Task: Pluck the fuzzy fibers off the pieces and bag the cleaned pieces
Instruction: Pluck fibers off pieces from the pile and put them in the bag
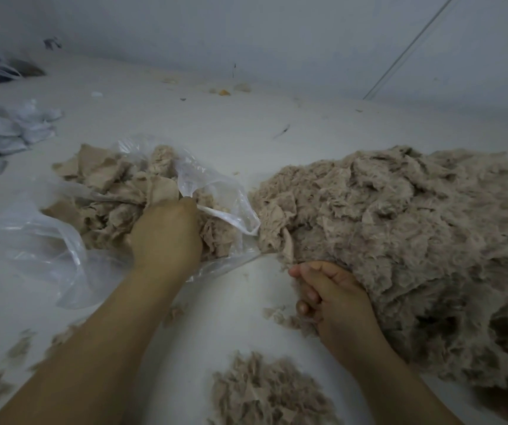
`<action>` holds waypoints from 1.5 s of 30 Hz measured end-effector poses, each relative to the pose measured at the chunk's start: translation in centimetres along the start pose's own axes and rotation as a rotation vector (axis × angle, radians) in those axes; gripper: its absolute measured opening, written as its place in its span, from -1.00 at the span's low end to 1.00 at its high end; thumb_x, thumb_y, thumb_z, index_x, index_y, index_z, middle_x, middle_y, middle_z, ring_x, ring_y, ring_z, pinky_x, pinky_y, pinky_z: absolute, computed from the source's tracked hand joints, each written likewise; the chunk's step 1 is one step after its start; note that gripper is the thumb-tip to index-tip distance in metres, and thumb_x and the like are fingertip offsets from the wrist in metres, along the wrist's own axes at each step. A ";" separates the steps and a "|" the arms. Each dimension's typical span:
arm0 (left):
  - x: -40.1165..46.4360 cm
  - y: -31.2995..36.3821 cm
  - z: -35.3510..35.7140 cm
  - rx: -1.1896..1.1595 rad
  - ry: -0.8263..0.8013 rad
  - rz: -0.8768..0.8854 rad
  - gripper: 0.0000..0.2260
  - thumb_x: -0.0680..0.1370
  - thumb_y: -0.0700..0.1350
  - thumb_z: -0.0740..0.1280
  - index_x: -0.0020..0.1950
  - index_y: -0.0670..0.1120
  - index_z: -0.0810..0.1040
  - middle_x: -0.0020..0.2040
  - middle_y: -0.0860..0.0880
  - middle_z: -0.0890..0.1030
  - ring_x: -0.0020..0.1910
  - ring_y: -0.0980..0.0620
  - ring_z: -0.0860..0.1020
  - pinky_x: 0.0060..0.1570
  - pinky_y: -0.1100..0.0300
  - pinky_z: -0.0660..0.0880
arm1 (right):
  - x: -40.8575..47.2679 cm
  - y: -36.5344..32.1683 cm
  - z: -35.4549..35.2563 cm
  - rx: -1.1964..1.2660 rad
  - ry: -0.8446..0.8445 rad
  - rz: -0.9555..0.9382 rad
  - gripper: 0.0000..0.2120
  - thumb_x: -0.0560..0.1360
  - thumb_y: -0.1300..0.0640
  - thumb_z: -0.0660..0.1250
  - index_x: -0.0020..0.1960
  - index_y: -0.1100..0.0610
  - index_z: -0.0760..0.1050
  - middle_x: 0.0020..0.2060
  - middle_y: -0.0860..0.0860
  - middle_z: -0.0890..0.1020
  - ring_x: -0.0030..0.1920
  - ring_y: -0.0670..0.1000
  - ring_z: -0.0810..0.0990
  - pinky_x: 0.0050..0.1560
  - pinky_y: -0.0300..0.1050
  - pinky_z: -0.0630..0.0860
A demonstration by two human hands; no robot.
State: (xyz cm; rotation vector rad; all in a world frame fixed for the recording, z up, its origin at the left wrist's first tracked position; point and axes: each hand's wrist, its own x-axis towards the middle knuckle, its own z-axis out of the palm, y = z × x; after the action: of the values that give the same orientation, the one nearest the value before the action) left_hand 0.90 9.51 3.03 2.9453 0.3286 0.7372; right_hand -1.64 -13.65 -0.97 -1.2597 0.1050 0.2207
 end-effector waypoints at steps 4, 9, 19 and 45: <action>1.3 -0.3 1.0 -0.180 -0.165 -0.039 -0.84 0.42 -0.34 0.26 -0.14 -0.19 0.61 -0.21 -0.18 0.60 -0.26 -0.13 0.50 -0.30 0.13 0.35 | 0.1 0.1 -0.1 -0.012 -0.010 0.005 -0.67 0.62 0.23 0.25 -0.25 0.12 0.68 -0.52 -0.03 0.34 -0.50 -0.11 0.32 -0.49 -0.25 0.38; 1.0 1.9 0.1 -0.238 0.042 0.186 -0.90 0.50 -0.17 0.28 -0.11 -0.17 0.57 -0.19 -0.12 0.55 -0.14 -0.19 0.49 -0.25 0.05 0.40 | 0.1 0.1 -0.1 0.012 -0.007 0.012 -0.68 0.62 0.25 0.25 -0.24 0.15 0.66 -0.51 -0.02 0.33 -0.51 -0.10 0.30 -0.50 -0.25 0.37; 4.8 4.6 1.1 -0.664 -0.065 0.141 -0.35 0.58 -0.20 0.26 0.59 0.00 0.01 0.34 -0.07 0.47 0.16 -0.07 0.45 -0.05 0.02 0.47 | 0.1 0.1 -0.1 0.027 -0.024 0.003 -0.67 0.61 0.26 0.25 -0.25 0.15 0.67 -0.52 -0.03 0.33 -0.50 -0.11 0.31 -0.49 -0.24 0.38; -1.3 10.3 0.8 -0.388 -0.301 0.160 -0.68 0.48 0.12 0.37 -0.36 -0.02 0.41 -0.42 0.05 0.45 -0.38 0.02 0.46 -0.45 0.17 0.28 | 0.6 0.6 -0.2 0.012 0.001 0.040 -0.77 0.61 0.22 0.28 -0.21 0.13 0.56 -0.52 -0.03 0.34 -0.50 -0.11 0.31 -0.49 -0.22 0.37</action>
State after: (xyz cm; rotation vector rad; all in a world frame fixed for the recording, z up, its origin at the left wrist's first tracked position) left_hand 2.09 -0.82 3.10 2.6703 -0.0688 0.3143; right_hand -1.16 -13.63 -1.68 -1.2467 0.1322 0.2538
